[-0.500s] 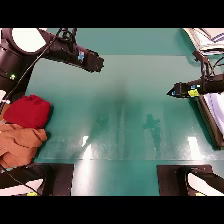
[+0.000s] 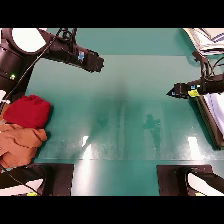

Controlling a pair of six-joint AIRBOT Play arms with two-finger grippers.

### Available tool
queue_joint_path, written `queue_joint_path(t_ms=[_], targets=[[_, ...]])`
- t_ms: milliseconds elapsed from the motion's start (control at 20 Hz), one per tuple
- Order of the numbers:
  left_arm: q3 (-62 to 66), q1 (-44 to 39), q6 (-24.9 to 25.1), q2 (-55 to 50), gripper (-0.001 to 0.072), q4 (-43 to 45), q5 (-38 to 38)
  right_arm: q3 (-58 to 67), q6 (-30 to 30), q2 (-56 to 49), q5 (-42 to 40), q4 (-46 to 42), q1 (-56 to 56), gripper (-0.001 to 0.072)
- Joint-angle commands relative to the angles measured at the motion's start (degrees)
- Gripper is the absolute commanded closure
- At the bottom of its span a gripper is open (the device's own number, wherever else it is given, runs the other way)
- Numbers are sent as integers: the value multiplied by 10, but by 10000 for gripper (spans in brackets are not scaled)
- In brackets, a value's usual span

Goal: Fold the shirts.

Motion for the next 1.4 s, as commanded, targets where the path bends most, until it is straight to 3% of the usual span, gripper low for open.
queue_joint_path(t_ms=[0,200,300,400,600,750,800,850,900,1300,1350], targets=[[0,0,0,0,680,0,0,0,0,0,13,0,0,692],[0,1,10,0,680,-4,32,0,0,0,17,0,0,692],[1,31,-7,10,680,42,2,0,0,0,18,0,0,691],[1,96,-48,28,680,108,-66,0,0,0,26,0,0,691],[-27,252,-56,61,680,219,-174,0,0,0,28,1,0,691],[-102,355,-56,68,679,258,-209,0,0,0,28,1,0,691],[-139,386,-56,68,522,257,-209,0,0,0,28,3,0,692],[-177,407,-62,68,130,257,-197,0,0,0,27,5,0,691],[-221,425,-78,68,-6,257,-174,0,0,0,26,5,1,691],[-459,449,-115,67,-13,255,25,0,0,0,14,5,2,692],[-468,449,-121,67,39,255,29,0,0,0,10,5,2,692]])
